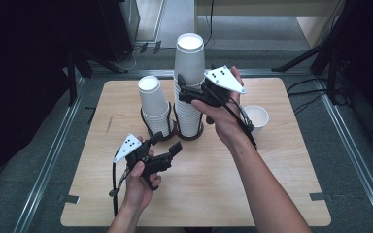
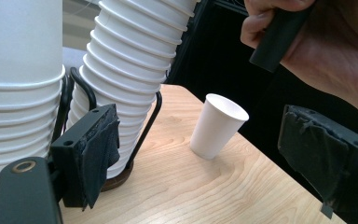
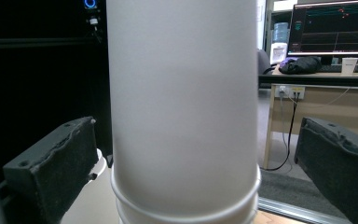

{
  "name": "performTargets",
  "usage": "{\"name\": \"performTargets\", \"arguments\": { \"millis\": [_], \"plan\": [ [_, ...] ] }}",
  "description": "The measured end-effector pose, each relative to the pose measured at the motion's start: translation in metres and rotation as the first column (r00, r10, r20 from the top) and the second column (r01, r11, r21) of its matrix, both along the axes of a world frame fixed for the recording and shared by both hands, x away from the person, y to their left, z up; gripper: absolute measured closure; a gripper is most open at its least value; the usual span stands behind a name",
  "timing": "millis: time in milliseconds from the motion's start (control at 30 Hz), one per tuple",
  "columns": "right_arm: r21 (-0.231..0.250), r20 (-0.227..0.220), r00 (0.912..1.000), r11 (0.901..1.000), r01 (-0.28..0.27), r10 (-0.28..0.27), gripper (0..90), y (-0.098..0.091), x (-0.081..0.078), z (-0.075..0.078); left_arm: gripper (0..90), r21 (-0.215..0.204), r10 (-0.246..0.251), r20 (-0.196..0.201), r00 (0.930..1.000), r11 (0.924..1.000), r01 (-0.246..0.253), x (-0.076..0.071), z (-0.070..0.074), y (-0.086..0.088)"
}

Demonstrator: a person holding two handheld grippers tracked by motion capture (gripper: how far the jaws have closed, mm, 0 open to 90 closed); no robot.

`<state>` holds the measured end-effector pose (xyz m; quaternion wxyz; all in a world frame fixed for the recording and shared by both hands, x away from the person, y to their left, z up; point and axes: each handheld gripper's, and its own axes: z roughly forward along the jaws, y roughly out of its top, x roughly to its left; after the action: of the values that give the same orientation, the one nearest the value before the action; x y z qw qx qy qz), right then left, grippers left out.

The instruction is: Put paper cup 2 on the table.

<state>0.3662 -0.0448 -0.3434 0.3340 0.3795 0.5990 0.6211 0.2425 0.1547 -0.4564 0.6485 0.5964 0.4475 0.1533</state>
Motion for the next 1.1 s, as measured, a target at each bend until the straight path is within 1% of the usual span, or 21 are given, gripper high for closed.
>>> {"name": "performTargets", "arguments": {
  "millis": [133, 167, 367, 533, 600, 700, 767, 867, 933, 1000, 1100],
  "plan": [
    [-0.001, 0.001, 1.0000, 1.0000, 0.002, -0.002, 0.0, 0.004, 0.004, 0.000, 12.5, -0.001, 0.003, 0.000, 1.0000, 1.0000, -0.003, 0.000, 0.000, 0.002],
    [0.003, -0.006, 1.0000, 1.0000, 0.004, -0.004, 0.0, 0.005, 0.004, 0.000, 12.5, -0.002, 0.004, -0.001, 1.0000, 1.0000, -0.004, 0.000, 0.000, 0.002],
    [0.015, -0.016, 0.9999, 0.9999, 0.000, 0.000, 0.0, 0.011, 0.010, 0.001, 12.5, -0.004, 0.005, 0.000, 1.0000, 1.0000, -0.005, 0.000, 0.000, 0.002],
    [0.003, -0.020, 0.9998, 1.0000, 0.006, -0.006, 0.0, 0.019, 0.016, 0.002, 12.5, -0.006, 0.011, 0.001, 0.9999, 0.9999, -0.011, 0.000, 0.002, 0.004],
    [0.006, -0.031, 0.9995, 0.9999, 0.008, -0.008, 0.0, 0.023, 0.020, 0.003, 12.5, -0.012, 0.015, 0.006, 0.9999, 0.9998, -0.015, 0.000, 0.002, 0.004],
    [0.008, -0.031, 0.9995, 0.9999, 0.011, -0.011, 0.0, 0.026, 0.023, 0.003, 12.5, -0.011, 0.014, 0.004, 0.9999, 0.9998, -0.014, 0.000, 0.003, 0.005],
    [0.008, -0.040, 0.9990, 0.9998, 0.020, -0.020, 0.0, 0.027, 0.025, 0.002, 12.5, -0.016, 0.017, 0.004, 0.9998, 0.9997, -0.017, 0.000, 0.003, 0.006],
    [-0.006, -0.031, 0.9988, 0.9992, 0.039, -0.039, 4.2, 0.028, 0.028, -0.002, 12.5, -0.018, 0.019, 0.004, 0.9998, 0.9997, -0.019, 0.000, 0.003, 0.007],
    [0.002, -0.027, 0.9985, 0.9988, 0.048, -0.048, 8.5, 0.028, 0.029, -0.003, 12.5, -0.019, 0.021, 0.005, 0.9998, 0.9996, -0.021, 0.000, 0.003, 0.008],
    [0.011, -0.029, 0.9985, 0.9989, 0.046, -0.046, 9.8, 0.027, 0.029, -0.002, 12.5, -0.019, 0.021, 0.003, 0.9998, 0.9996, -0.021, 0.000, 0.003, 0.009],
    [0.000, -0.023, 0.9987, 0.9989, 0.046, -0.046, 10.9, 0.027, 0.029, -0.002, 12.5, -0.025, 0.026, 0.002, 0.9997, 0.9993, -0.026, 0.000, 0.004, 0.010]
  ]
}}
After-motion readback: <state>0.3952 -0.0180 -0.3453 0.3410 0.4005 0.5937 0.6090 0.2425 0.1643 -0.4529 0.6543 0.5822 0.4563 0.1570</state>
